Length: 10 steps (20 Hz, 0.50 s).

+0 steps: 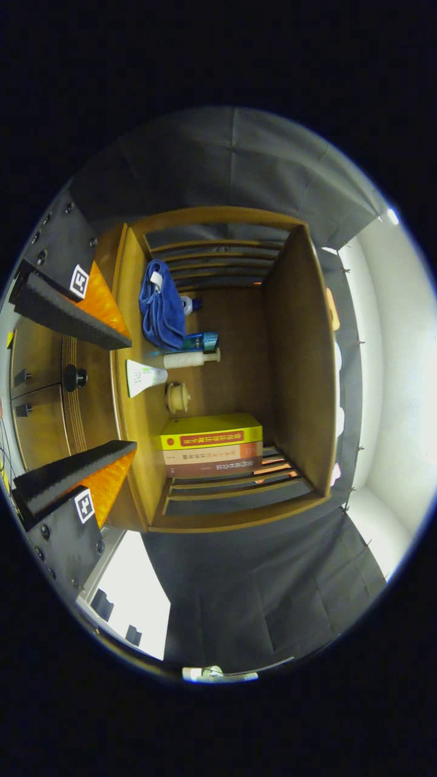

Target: Pull open the drawer, take out the items inside it, and place them on the countertop above the cabinet.

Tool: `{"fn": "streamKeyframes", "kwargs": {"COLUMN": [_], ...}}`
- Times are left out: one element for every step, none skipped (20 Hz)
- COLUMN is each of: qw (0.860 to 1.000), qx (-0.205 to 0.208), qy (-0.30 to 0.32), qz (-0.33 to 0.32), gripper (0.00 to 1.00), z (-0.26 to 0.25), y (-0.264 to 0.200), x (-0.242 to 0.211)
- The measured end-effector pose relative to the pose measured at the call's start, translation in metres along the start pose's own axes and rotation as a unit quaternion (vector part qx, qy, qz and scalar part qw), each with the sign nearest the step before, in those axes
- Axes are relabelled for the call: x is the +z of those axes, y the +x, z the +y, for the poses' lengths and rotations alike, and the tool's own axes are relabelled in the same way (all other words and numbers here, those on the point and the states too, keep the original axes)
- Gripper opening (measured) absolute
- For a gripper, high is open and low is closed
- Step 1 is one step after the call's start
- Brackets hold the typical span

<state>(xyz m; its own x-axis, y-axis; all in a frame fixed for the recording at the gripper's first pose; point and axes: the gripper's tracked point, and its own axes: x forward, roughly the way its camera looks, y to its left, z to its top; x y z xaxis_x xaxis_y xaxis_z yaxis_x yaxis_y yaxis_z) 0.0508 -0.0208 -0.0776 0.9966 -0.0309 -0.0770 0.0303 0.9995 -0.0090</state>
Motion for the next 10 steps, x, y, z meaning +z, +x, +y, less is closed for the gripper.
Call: {"fn": "streamKeyframes", "kwargs": {"qw": [1.000,1.000,1.000,1.000,1.000,1.000,1.000,1.000,1.000,1.000], "qx": [-0.001,0.000,0.006,0.011,0.017,0.020,0.024,0.026,0.027,0.027], "qy": [-0.012,-0.018,-0.019,-0.016,-0.012,-0.004,0.005,0.011,0.014,0.013], "qz": [0.002,-0.001,-0.006,-0.004,0.002,0.007,0.008,0.008,0.007,0.007], "gripper": [0.98,0.98,0.98,0.98,0.98,0.98,0.98,0.98,0.98,0.98], "z": [-0.001,-0.002,0.002,0.003,0.003,0.005,0.005,0.005,0.004,0.003], "y": [-0.008,-0.014,-0.019,-0.021,-0.025,-0.027,-0.029,-0.029,-0.031,-0.032], "x": [0.007,0.015,0.023,0.026,0.026,0.028,0.031,0.033,0.036,0.037]}}
